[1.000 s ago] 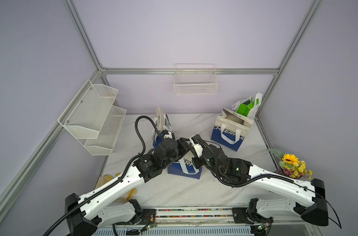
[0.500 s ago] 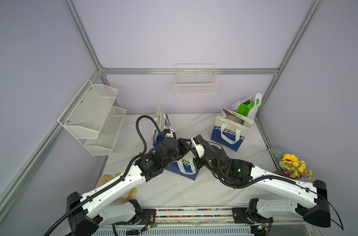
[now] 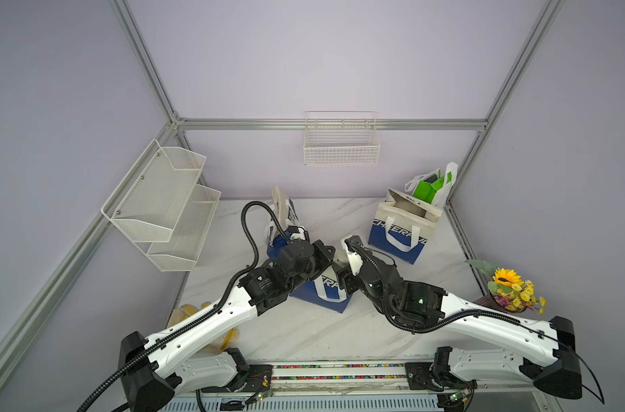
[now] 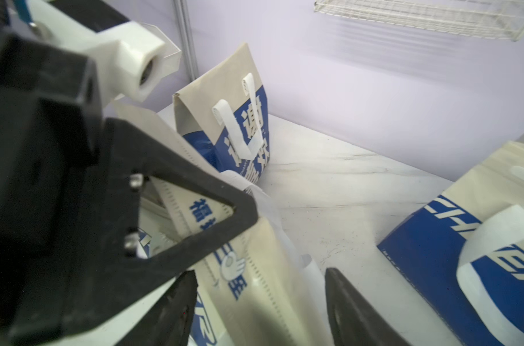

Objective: Open the takeout bag
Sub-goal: Open the takeout bag at the center of the board.

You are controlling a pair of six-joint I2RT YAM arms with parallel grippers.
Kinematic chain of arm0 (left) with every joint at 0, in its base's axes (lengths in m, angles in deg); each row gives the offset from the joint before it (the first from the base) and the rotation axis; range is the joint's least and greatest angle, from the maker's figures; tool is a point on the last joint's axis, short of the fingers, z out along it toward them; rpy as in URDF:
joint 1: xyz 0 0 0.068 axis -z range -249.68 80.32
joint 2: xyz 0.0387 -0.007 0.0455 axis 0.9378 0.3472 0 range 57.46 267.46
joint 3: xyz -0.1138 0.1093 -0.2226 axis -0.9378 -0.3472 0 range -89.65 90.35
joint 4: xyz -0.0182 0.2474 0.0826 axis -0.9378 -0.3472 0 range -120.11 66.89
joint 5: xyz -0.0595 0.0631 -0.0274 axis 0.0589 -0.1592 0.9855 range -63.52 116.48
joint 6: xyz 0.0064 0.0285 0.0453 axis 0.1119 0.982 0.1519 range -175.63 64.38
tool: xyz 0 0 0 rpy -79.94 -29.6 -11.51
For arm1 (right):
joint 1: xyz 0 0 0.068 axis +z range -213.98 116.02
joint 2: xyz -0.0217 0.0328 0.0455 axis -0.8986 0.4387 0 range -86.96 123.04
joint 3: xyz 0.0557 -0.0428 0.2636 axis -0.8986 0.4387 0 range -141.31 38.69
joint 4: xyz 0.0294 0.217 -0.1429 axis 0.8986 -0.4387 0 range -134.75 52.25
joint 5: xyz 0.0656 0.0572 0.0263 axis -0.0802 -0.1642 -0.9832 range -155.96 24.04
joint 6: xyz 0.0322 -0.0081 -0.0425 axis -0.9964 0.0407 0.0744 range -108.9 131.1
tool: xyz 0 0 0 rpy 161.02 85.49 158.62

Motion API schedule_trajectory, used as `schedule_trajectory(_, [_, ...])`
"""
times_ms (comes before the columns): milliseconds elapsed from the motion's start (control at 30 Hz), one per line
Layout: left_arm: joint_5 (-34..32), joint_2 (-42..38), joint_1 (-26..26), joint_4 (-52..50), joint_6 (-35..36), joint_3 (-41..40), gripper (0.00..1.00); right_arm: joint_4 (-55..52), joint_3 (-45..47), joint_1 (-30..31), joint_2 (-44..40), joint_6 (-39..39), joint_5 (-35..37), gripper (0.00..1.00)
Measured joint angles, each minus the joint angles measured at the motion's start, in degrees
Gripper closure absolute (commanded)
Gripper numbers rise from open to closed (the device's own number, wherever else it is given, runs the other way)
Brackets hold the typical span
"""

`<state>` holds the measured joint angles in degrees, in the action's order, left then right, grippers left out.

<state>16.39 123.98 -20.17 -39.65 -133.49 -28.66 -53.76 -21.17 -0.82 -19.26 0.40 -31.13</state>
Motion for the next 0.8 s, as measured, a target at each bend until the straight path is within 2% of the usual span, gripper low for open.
schedule_trajectory(333, [0.0,-0.1,-0.1,0.0,0.1,0.0,1.0,1.2,0.9,0.0,3.3,-2.6,8.4,0.41])
schedule_trajectory(533, [0.0,-1.5,-0.1,-0.2,-0.3,0.0,1.0,2.9,3.2,-6.0,3.6,-6.3,3.4,0.44])
schedule_trajectory(800, [-0.3,-8.1,-0.3,-4.5,-1.9,0.0,1.0,3.9,3.1,-11.7,8.1,-12.2,0.3,0.43])
